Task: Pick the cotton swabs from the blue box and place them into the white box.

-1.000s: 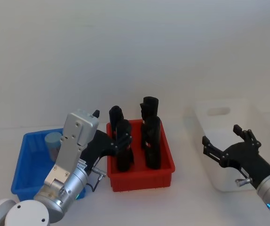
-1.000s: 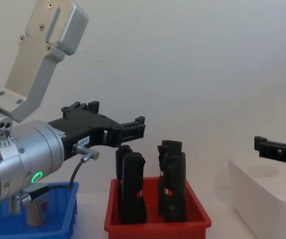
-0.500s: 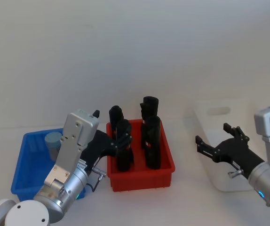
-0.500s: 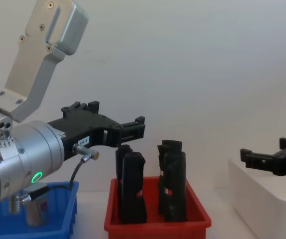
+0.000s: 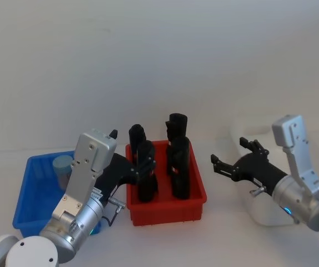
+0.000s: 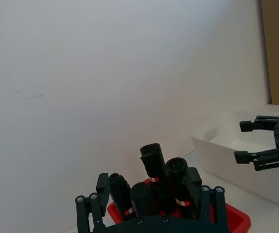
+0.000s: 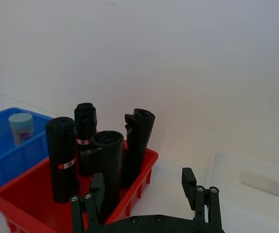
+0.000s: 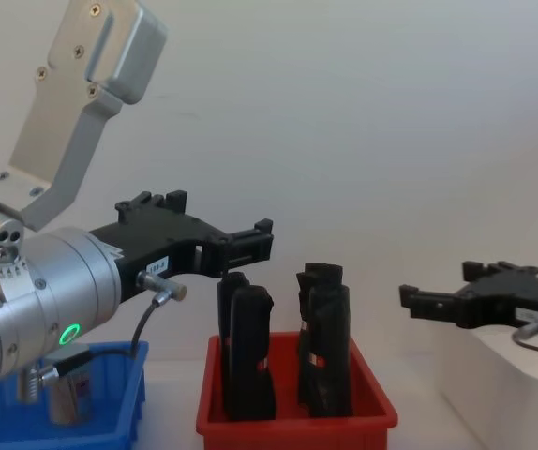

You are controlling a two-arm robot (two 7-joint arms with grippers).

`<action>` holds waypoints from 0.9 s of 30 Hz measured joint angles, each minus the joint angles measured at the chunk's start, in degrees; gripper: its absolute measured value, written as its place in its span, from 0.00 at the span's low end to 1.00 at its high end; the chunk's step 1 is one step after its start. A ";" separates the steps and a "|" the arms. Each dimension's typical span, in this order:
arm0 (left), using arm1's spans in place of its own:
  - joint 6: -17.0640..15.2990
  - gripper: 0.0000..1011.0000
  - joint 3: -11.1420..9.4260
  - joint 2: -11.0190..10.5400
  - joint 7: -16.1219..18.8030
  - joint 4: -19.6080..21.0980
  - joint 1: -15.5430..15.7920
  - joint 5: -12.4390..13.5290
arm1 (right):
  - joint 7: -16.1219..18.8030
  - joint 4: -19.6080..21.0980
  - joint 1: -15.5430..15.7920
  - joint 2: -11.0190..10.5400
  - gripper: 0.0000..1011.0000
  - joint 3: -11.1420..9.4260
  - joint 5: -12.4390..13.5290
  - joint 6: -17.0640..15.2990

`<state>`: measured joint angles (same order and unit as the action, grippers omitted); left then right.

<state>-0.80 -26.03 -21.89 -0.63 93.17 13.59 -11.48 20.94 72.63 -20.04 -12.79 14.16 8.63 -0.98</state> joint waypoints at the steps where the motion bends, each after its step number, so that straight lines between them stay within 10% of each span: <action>1: 0.00 0.99 0.00 0.00 0.00 0.00 0.00 0.00 | 0.49 -1.02 -0.67 0.28 0.99 0.11 -0.25 0.39; 27: 0.00 0.99 0.00 0.00 0.00 0.00 0.00 0.00 | 12.80 -34.26 -19.42 8.24 0.99 3.30 -0.26 10.48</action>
<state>-0.79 -26.03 -21.89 -0.62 93.17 13.59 -11.48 33.74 38.37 -39.46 -4.55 17.45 8.37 9.49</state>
